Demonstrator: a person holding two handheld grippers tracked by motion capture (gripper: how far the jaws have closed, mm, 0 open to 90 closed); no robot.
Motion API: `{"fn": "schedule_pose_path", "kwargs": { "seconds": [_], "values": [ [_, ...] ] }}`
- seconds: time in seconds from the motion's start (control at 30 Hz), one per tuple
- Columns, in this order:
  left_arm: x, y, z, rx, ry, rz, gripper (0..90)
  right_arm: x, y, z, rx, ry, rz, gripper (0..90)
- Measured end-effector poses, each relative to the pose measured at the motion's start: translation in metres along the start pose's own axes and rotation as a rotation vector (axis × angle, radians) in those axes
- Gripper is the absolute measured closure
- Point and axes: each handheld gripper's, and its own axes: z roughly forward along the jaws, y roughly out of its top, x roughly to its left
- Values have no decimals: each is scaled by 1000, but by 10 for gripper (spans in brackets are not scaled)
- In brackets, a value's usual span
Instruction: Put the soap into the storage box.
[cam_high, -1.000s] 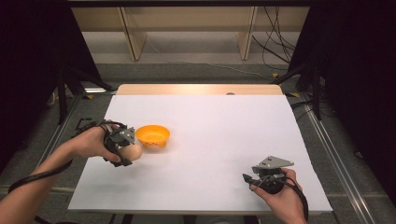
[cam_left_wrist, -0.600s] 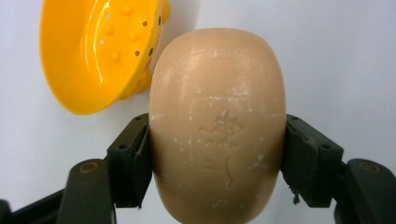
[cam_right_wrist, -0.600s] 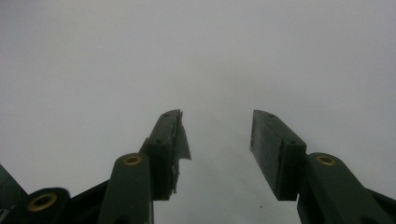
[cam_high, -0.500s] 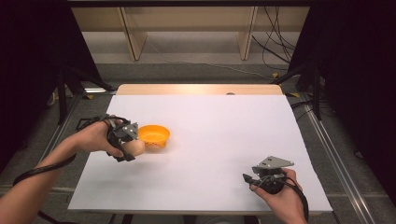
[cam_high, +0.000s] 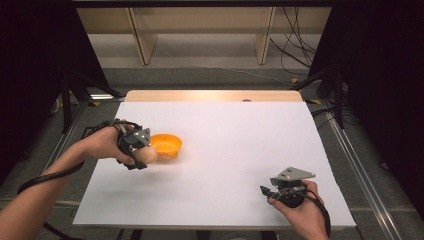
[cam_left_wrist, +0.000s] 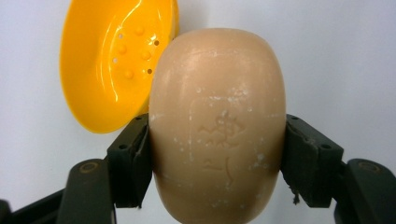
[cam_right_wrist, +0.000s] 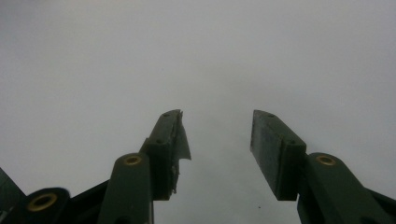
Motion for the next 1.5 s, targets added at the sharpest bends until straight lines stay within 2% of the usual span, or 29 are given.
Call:
{"fn": "schedule_pose_path", "kwargs": {
  "seconds": [0.07, 0.1, 0.33, 0.37, 0.4, 0.7, 1.4, 1.43, 1.5],
  "values": [
    [2, 1, 0, -1, 7, 17, 323, -1, 0, 0, -1, -1, -21, 539],
    [1, 1, -1, 1, 2, 1, 323, -1, 0, 0, -1, -1, -20, 538],
    [5, 4, -1, 0, 6, 17, 323, -2, 0, 0, -5, -1, -17, 539],
    [7, 5, -1, -2, 14, 35, 323, -3, 0, 1, -11, -3, -31, 539],
    [6, 6, -1, -1, 8, 18, 323, -3, 0, 1, -12, -3, -34, 539],
    [10, 12, 0, -3, 14, 44, 323, -2, 0, 0, -12, -4, -25, 538],
    [23, 21, 4, -19, 11, 55, 323, -4, -1, 0, -19, -8, -39, 536],
    [24, 22, 4, -15, 9, 59, 323, -2, 0, -1, -10, -2, -18, 536],
    [25, 23, 5, -16, 9, 58, 323, -2, 0, -1, -11, -3, -18, 535]
  ]
}}
